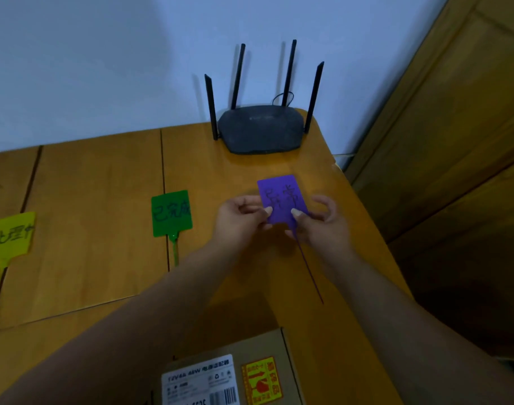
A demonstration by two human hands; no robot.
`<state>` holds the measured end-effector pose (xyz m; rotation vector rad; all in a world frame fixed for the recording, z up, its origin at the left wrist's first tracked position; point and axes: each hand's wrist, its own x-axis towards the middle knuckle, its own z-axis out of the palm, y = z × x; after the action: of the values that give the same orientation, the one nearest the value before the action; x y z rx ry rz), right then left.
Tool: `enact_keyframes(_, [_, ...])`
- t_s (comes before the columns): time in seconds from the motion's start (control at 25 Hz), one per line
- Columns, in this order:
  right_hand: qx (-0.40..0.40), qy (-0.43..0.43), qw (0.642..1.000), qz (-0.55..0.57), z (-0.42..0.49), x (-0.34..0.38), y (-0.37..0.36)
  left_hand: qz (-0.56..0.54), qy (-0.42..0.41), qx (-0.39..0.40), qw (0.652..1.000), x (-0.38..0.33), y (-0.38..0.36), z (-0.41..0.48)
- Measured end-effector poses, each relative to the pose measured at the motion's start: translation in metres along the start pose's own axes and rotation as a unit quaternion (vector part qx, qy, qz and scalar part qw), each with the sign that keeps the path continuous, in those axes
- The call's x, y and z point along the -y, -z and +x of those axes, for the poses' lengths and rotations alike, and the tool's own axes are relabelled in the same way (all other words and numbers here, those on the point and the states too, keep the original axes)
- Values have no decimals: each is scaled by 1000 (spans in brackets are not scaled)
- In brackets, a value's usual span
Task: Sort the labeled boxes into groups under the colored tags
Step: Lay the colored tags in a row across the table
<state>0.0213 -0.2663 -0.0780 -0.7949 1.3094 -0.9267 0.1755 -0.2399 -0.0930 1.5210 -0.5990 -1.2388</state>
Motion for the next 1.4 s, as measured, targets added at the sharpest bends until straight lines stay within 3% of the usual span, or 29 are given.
enact_keyframes(0.16, [-18,34,992,-119,34,-4,12,137,-21,-22,990,14,-21,22])
enact_keyframes(0.28, [-3,25,984,-175,50,-15,10,288,-46,-46,955,15,-22,32])
enact_keyframes(0.44, [-4,28,970,-241,58,-24,7,362,-73,-53,928,13,-21,33])
enact_keyframes(0.6, [-68,42,931,-356,54,-23,5,334,-63,-73,937,13,-14,23])
enact_keyframes(0.72, [-89,75,943,-312,28,-18,8,297,-40,-72,951,15,-3,3])
enact_keyframes(0.84, [-26,55,978,-201,-13,-16,7,237,-23,-41,970,17,11,-32])
enact_keyframes(0.96, [44,18,986,-163,-62,-14,-3,236,-30,-2,971,12,34,-79])
enact_keyframes(1.2, [65,-25,989,-127,-213,-7,-27,169,-26,37,985,-9,105,-218])
enact_keyframes(1.4, [73,-38,989,-124,-330,-12,-41,91,56,12,994,-3,152,-323])
